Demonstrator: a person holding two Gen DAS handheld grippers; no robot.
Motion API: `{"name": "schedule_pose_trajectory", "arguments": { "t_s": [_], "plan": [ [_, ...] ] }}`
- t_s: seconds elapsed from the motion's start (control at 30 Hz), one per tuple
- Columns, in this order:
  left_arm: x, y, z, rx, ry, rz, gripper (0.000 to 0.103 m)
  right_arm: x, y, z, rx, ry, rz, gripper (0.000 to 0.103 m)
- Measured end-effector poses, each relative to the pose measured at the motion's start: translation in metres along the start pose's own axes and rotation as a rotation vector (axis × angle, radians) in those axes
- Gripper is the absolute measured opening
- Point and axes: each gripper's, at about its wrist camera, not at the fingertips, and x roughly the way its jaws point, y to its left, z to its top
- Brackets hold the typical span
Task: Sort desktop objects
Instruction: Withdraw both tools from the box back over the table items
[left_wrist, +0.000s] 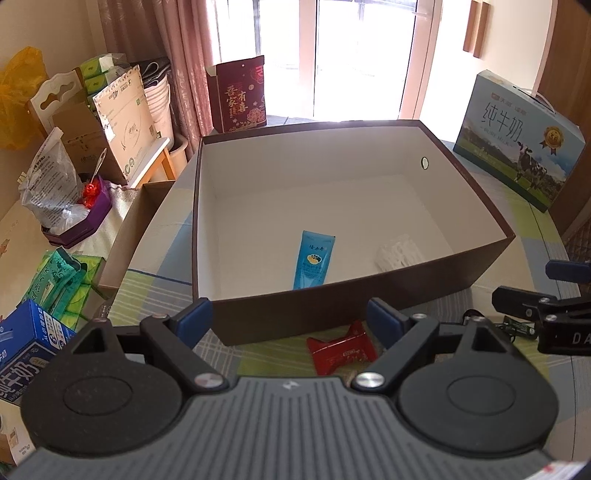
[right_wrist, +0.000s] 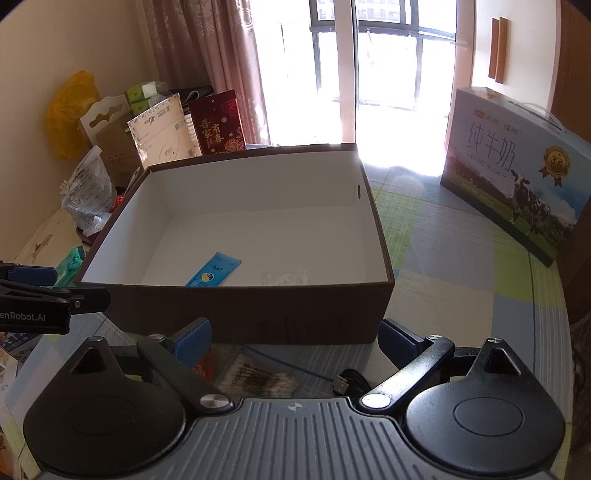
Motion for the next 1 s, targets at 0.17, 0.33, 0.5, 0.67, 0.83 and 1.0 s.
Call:
{"name": "schedule_pose_trajectory", "arguments": {
  "t_s": [0.17, 0.33, 0.5, 0.67, 0.83, 1.0],
  "plan": [
    [-0.011, -0.001, -0.010, -0.014, -0.009, -0.009, 0.088, -0.013, -0.005, -0.011, 0.041, -0.006, 0.004, 0.094],
    [-0.016, -0.004, -0.019, -0.004, -0.005, -0.011, 0.088, -0.025, -0.008, -0.023, 0.054, -0.011, -0.004, 0.094],
    [-0.016, -0.003, -0.033, -0.025, 0.018, -0.033, 0.088, -0.034, -0.015, -0.034, 0.090, -0.020, -0.004, 0.094],
    [-0.014, -0.003, -0.046, -0.032, 0.046, -0.040, 0.088, -0.037, -0.022, -0.049, 0.113, 0.000, -0.014, 0.094],
    [-0.010, 0.001, -0.058, -0.048, 0.060, -0.047, 0.088, -0.039, -0.029, -0.064, 0.133, 0.012, -0.040, 0.094],
    [-0.005, 0.003, -0.075, -0.047, 0.079, -0.062, 0.087, -0.039, -0.038, -0.082, 0.166, 0.032, -0.062, 0.094]
  ]
}}
